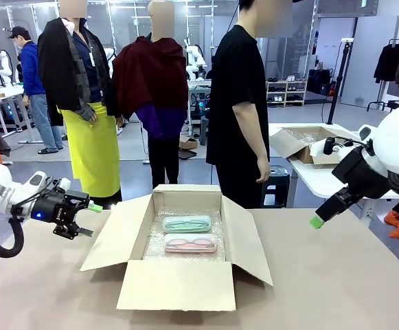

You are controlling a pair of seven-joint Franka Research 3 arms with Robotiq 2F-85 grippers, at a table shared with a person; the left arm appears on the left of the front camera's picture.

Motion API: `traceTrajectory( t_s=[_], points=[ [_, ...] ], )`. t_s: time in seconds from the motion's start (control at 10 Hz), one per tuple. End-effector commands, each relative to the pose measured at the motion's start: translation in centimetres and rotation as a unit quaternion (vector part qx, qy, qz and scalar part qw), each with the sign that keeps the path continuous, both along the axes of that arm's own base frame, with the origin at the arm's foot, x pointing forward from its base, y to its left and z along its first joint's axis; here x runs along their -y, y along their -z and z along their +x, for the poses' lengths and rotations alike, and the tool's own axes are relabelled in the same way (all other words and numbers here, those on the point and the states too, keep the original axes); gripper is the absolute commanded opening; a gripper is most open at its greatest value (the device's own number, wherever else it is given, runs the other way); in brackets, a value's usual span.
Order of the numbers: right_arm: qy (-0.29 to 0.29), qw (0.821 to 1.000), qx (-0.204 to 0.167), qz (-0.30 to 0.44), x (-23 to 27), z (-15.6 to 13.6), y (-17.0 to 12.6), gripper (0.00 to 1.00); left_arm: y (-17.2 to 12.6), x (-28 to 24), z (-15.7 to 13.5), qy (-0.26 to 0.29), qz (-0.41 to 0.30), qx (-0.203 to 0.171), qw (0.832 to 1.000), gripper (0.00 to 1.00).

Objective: Pack the glasses set securely to prepare it for shipping.
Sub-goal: Position the Package Box on the left side of the table.

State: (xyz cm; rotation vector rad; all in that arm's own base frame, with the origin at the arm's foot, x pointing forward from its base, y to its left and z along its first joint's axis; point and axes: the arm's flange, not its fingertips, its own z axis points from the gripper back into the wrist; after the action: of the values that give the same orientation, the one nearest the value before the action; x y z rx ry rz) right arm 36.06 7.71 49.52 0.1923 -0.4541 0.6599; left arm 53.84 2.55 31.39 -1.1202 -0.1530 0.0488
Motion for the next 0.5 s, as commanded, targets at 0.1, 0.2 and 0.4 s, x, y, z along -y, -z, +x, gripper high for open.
traceTrajectory(
  t_s=[0.1, 0.2, 0.4],
  points=[
    [0.002, 1.0, 0.003, -0.001, -0.01, -0.11, -0.12, 1.0, 1.22, 1.28, 1.14, -0.016, -0.007, -0.033, 0.999, 1.0],
    [0.002, 1.0, 0.003, -0.001, -0.01, -0.11, -0.12, 1.0, 1.29, 1.43, 1.17, -0.019, -0.003, -0.03, 0.999, 1.0],
    [0.002, 1.0, 0.003, -0.001, -0.01, -0.11, -0.12, 1.0, 1.54, 1.4, 1.3, -0.02, -0.009, -0.036, 0.999, 1.0]
  ],
)
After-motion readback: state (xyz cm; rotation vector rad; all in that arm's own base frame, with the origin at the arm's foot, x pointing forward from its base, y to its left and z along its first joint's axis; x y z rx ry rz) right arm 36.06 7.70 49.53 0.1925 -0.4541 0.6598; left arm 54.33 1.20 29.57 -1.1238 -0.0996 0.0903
